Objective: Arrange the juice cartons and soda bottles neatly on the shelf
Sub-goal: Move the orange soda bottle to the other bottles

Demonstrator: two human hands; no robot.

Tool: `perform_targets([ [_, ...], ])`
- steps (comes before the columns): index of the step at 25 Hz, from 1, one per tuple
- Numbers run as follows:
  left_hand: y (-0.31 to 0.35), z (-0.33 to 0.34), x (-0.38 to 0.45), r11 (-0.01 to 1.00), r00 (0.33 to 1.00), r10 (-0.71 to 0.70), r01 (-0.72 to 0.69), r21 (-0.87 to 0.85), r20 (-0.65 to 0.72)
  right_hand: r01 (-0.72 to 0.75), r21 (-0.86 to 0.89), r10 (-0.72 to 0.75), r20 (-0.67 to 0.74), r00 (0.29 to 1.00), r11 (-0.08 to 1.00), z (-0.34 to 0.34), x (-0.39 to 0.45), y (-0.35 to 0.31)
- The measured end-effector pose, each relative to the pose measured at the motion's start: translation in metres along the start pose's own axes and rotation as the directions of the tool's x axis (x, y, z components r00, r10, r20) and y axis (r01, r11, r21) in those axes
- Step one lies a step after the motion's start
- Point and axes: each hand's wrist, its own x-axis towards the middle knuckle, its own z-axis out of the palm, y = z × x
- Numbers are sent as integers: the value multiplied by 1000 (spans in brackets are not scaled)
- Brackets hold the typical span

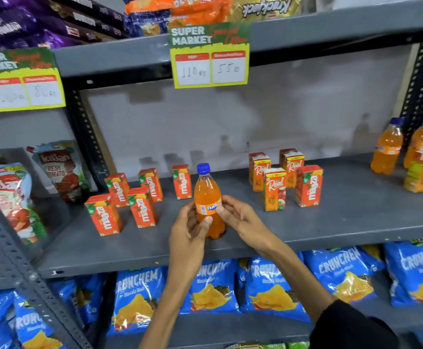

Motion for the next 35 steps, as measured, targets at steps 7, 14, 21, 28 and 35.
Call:
perform_targets([
  [7,31,143,-47,992,994,8,6,-129,108,24,-20,-26,-130,991,1000,-130,-87,-27],
  [14,45,327,-49,995,968,18,7,-97,251,25,-117,-60,-309,949,993,-297,-142,-31],
  [21,48,428,-11,995,958,-85,67,74,273,-30,-208,-91,-547,832,978,-378,-126,-13],
  [28,44,448,19,983,946,-121,73,166,300,-109,-378,-160,-613,774,920,-371,-109,-1],
  [35,43,437,12,990,935,-134,113,81,329,-233,-464,-210,-720,661,855,-355,-125,6],
])
